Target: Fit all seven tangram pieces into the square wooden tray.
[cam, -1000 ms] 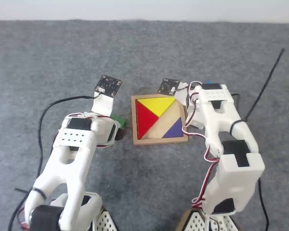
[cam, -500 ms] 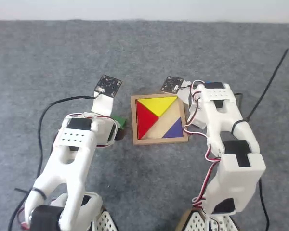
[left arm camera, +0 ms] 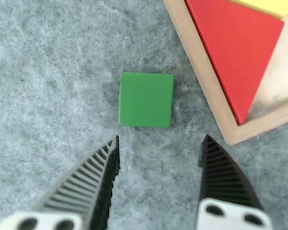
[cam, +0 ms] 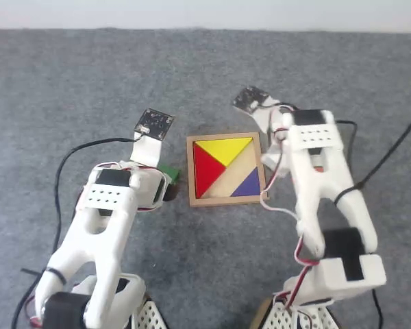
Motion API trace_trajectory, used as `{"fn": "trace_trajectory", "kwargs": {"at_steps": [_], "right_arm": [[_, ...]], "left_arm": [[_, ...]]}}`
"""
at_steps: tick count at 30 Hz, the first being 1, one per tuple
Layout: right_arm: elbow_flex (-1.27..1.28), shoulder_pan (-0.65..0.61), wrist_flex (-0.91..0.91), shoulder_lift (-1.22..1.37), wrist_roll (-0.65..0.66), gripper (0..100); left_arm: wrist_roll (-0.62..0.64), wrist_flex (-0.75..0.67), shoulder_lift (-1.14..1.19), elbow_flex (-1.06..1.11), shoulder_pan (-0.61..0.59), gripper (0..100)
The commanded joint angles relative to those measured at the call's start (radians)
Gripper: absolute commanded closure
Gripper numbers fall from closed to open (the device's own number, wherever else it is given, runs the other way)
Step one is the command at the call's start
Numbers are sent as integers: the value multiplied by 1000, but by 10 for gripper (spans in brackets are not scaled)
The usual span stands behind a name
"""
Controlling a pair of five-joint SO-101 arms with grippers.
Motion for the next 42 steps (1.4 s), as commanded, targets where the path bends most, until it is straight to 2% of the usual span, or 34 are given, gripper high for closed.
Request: {"fn": "trace_trajectory", "kwargs": {"at_steps": [1,6,10,13,15,24,27,32,35,39,42], "right_arm": [[-43,-113,5,-70,-407,880],[-43,-222,-31,-38,-878,878],[-43,-249,-120,22,-1224,876],[-44,-252,-168,65,-1402,876],[-44,-269,-186,87,-1464,876],[-176,-325,-197,174,-1482,875],[-235,-325,-163,216,-1562,874],[-382,-358,-22,311,-1610,746],[-496,-394,56,377,-1591,719],[-655,-407,165,443,-1389,721],[-763,-335,302,447,-1083,721]], "left_arm": [[2,-17,-38,-10,0,739],[5,-12,-43,-10,-3,739],[37,-11,-44,-13,-8,739],[60,-11,-44,-16,-12,739],[78,-11,-44,-19,-34,739],[146,-11,-44,-59,-117,739],[146,-11,-44,-59,-117,739],[146,-11,-44,-59,-117,739],[146,-11,-44,-59,-117,739],[146,-11,-44,-58,-117,739],[146,-11,-44,-58,-117,739]]}}
